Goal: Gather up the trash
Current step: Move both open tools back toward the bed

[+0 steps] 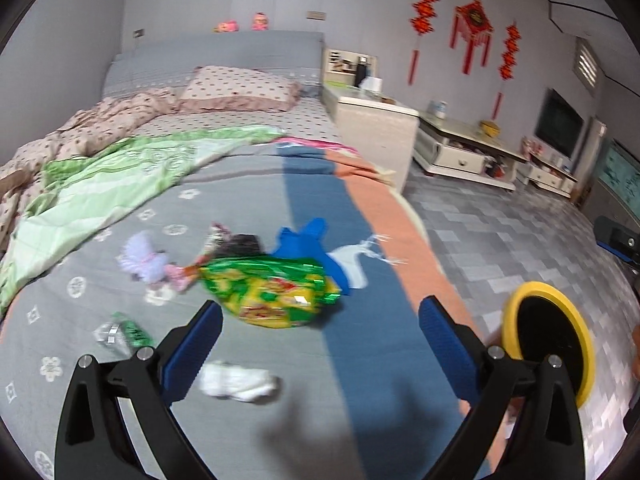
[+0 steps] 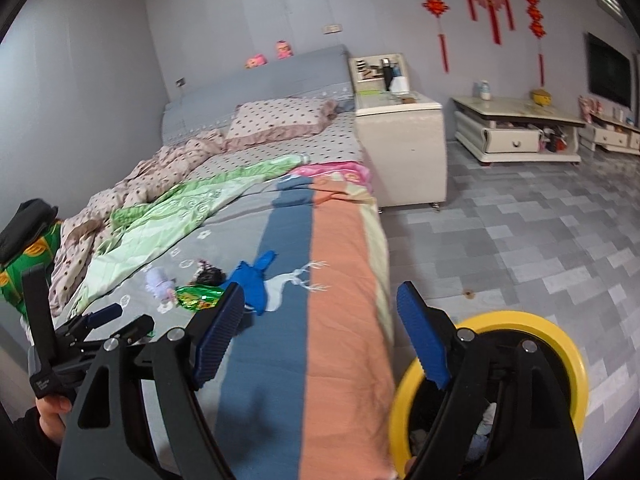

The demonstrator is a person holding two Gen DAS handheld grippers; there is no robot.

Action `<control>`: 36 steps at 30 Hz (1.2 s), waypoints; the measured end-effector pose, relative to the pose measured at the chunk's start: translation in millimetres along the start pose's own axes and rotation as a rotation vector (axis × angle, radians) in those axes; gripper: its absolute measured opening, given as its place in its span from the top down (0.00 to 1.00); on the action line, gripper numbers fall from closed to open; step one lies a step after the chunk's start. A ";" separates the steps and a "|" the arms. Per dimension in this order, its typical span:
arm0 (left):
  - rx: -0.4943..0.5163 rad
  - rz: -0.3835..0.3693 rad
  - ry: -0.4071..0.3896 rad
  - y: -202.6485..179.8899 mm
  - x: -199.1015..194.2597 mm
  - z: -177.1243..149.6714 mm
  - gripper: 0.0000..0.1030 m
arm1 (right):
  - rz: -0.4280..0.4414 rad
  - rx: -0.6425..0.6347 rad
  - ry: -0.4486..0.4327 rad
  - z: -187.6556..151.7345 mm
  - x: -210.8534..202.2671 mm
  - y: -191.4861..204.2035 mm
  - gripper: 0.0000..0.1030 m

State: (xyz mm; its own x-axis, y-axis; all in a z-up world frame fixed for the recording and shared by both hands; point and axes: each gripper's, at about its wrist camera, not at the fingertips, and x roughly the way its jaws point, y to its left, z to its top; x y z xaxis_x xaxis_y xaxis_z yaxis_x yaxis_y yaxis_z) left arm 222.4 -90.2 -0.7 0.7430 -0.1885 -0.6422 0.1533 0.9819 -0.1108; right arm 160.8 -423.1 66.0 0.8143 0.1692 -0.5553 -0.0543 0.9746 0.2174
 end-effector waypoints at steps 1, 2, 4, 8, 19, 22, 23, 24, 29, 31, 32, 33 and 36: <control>-0.003 0.009 -0.002 6.0 -1.4 0.4 0.08 | 0.009 -0.012 0.005 2.0 5.4 10.6 0.27; -0.007 0.024 -0.006 14.2 -2.5 0.9 0.08 | 0.015 -0.018 0.008 3.3 8.9 16.5 0.27; -0.017 0.049 -0.009 29.1 -4.7 0.8 0.08 | 0.031 -0.035 0.017 4.8 17.9 31.7 0.27; -0.047 0.101 -0.005 60.6 -5.5 -0.1 0.08 | 0.056 -0.066 0.041 7.2 38.6 58.1 0.27; -0.135 0.214 0.046 137.9 11.0 -17.4 0.08 | 0.105 -0.126 0.121 -1.8 104.8 119.7 0.27; -0.160 0.234 0.067 156.0 19.2 -24.2 0.08 | 0.109 -0.140 0.147 -7.1 126.8 130.5 0.27; -0.167 0.239 0.073 160.4 22.1 -26.2 0.08 | 0.109 -0.144 0.153 -8.4 132.2 132.6 0.27; -0.175 0.244 0.080 166.3 25.5 -28.6 0.08 | 0.109 -0.150 0.161 -10.2 138.6 135.6 0.27; -0.204 0.262 0.111 186.6 42.0 -39.2 0.08 | 0.104 -0.178 0.200 -22.0 177.3 148.9 0.27; -0.217 0.265 0.124 194.2 49.2 -43.9 0.08 | 0.101 -0.188 0.215 -27.4 192.1 152.5 0.27; -0.225 0.266 0.131 198.2 53.2 -46.3 0.08 | 0.103 -0.190 0.223 -30.4 200.1 153.6 0.27; -0.232 0.264 0.137 201.7 56.9 -48.4 0.08 | 0.104 -0.192 0.229 -32.8 207.0 155.5 0.27; -0.242 0.262 0.149 208.4 66.5 -52.6 0.08 | 0.111 -0.199 0.251 -40.0 229.9 159.9 0.27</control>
State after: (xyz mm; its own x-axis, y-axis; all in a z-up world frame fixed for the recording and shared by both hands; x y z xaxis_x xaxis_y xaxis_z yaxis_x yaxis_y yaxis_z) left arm 269.6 102.8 -106.4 0.6309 0.0558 -0.7738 -0.2007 0.9752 -0.0933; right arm 316.3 -222.5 -59.0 0.6309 0.2830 -0.7224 -0.2670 0.9534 0.1403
